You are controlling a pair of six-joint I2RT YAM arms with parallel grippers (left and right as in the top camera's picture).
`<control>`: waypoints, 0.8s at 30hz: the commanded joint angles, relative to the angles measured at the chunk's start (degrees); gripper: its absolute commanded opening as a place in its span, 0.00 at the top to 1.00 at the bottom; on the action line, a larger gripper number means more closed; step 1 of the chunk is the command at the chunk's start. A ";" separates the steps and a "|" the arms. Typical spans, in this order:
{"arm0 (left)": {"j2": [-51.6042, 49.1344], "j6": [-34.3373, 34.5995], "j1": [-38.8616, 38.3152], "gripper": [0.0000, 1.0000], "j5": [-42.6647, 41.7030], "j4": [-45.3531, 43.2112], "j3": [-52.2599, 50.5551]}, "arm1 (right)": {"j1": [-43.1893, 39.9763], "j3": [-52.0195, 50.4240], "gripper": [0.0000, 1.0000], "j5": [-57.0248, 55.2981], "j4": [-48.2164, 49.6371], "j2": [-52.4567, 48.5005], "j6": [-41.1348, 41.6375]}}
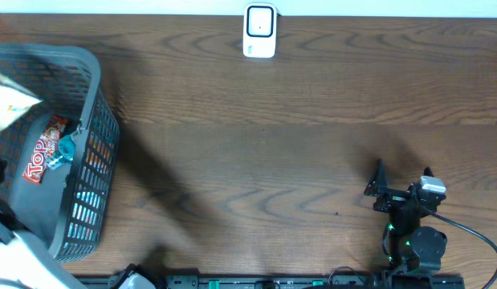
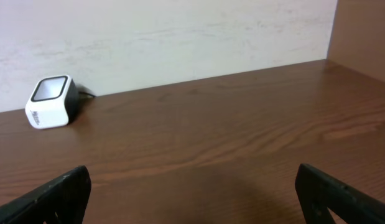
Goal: Scan the item barcode
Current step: 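Lift the snack bag out and drop it on the table center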
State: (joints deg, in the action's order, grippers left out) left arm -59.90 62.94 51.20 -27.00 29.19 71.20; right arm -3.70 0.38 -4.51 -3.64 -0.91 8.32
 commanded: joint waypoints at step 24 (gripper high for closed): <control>-33.44 -40.04 -78.64 0.93 16.37 8.15 0.55 | -0.33 -0.04 0.01 -0.28 -0.22 0.13 -0.66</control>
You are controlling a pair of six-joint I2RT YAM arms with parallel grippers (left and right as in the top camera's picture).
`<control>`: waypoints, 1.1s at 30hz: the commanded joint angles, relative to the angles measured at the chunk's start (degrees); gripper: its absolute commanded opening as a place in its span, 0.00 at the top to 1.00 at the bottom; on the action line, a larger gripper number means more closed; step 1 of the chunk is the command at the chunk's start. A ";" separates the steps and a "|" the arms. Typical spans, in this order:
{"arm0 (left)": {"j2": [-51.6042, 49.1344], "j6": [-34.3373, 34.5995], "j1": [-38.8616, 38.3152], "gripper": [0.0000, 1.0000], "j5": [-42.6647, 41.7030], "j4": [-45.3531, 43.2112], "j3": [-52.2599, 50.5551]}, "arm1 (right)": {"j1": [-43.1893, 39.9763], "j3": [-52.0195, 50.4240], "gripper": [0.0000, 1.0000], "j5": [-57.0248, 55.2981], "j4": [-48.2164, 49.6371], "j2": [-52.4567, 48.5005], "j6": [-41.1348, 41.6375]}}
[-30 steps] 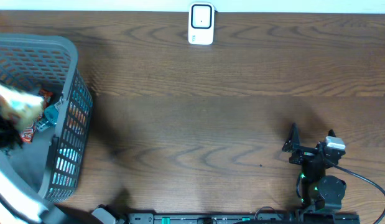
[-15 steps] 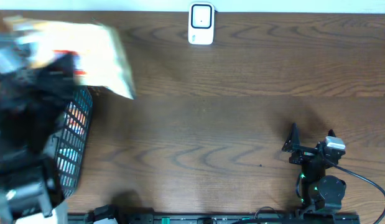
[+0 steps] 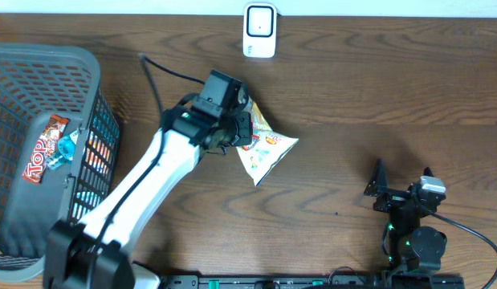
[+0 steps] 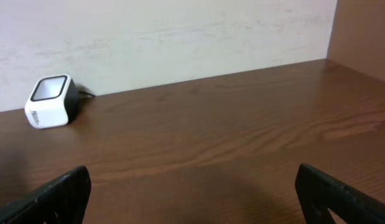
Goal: Scan the item barcode
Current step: 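Lift the snack bag out and drop it on the table center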
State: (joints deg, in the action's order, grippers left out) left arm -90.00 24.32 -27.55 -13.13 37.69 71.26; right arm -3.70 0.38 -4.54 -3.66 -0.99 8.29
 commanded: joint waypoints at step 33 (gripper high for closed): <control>-3.56 4.07 0.15 0.00 6.51 1.25 7.76 | -0.33 -0.04 0.01 -0.24 -0.20 0.22 -0.63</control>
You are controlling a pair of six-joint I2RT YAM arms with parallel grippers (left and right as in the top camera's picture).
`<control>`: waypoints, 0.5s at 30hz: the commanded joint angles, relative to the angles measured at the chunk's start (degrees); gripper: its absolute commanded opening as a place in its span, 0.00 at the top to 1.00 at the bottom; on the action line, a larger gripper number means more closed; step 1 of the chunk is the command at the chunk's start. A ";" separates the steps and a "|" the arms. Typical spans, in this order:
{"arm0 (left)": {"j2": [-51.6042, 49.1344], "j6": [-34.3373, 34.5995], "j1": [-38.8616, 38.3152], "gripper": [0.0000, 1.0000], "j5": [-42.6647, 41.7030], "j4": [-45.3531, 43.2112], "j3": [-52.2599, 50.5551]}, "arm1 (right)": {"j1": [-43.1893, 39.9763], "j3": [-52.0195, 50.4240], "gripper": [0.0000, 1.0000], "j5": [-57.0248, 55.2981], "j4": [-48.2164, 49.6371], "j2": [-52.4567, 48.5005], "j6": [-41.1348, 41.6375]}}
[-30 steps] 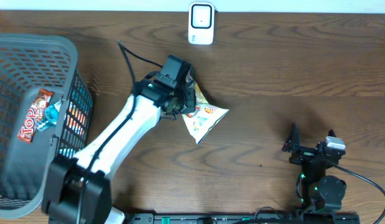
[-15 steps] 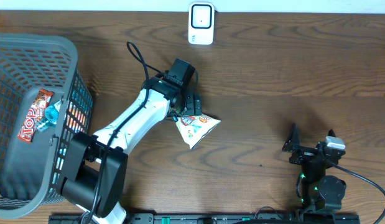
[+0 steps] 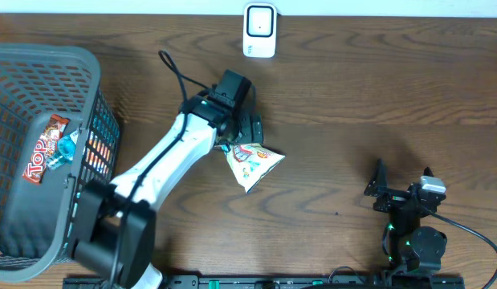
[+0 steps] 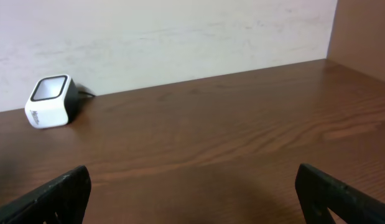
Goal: Scan the item barcode
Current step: 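Lift the snack bag out and drop it on the table center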
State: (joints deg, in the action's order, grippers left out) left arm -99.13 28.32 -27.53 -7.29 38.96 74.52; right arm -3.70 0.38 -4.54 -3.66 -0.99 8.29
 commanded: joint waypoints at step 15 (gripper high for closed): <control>30.77 1.51 12.41 0.01 16.00 -9.77 8.24 | -0.33 -0.04 0.01 -0.26 -0.20 0.22 -0.63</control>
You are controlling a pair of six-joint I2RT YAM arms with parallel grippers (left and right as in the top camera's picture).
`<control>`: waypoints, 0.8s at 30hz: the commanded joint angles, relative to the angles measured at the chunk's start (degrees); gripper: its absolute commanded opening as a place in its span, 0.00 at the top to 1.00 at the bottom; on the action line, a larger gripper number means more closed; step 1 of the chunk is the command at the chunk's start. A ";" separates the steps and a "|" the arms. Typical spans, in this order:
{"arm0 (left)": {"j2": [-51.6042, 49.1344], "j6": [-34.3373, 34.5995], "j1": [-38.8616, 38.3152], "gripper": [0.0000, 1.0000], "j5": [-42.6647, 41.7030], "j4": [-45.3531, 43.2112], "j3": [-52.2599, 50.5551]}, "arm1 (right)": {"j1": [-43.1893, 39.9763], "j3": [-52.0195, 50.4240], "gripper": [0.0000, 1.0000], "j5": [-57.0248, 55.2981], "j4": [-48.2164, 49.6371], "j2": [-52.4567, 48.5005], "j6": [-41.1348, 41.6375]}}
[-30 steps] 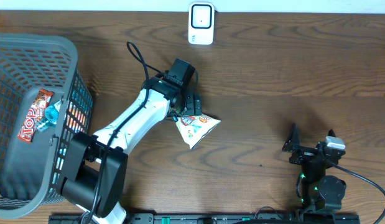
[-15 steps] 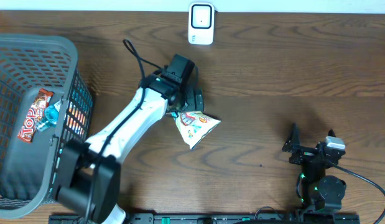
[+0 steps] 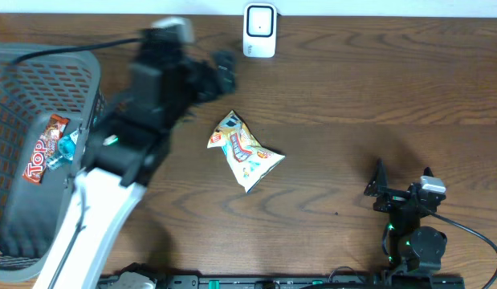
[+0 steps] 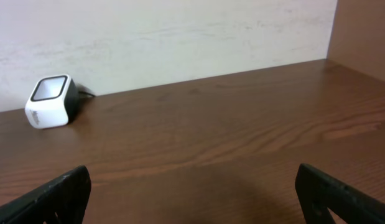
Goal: Scan the item barcode
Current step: 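Lift the snack bag out and drop it on the table center, then reach the left gripper into the basket and grasp the wet wipes pack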
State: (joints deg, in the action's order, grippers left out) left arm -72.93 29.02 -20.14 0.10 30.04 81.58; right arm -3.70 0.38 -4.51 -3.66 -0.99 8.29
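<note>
A yellow snack bag lies flat on the brown table, with nothing holding it. The white barcode scanner stands at the far edge, behind the bag; the right wrist view shows the scanner at far left, its window facing up. My left arm is raised and blurred, and its gripper is open above the table, up and left of the bag. At the front right my right gripper rests open, its fingertips wide apart over bare wood.
A grey plastic basket fills the left side, with a red candy pack and a small blue item inside. A pale wall runs behind the table's far edge.
My left gripper was down at the snack bag; now it has let go and is lifted up and to the left. The bag lies flat on the table. The right arm has not moved.
The left arm was first over the basket with the bag at the far left edge of view. Then it held the bag over mid-table, in front of the scanner. Then it had the bag down on the table, and now the bag lies released.
</note>
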 commanded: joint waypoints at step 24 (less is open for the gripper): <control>-9.16 49.46 59.65 0.01 7.98 45.38 -0.74 | -0.33 -0.04 0.01 -0.26 -0.20 0.22 -0.63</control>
State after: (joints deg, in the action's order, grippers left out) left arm -79.42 71.20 37.01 11.81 73.36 82.39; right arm -3.70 0.38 -4.54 -3.66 -0.99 8.29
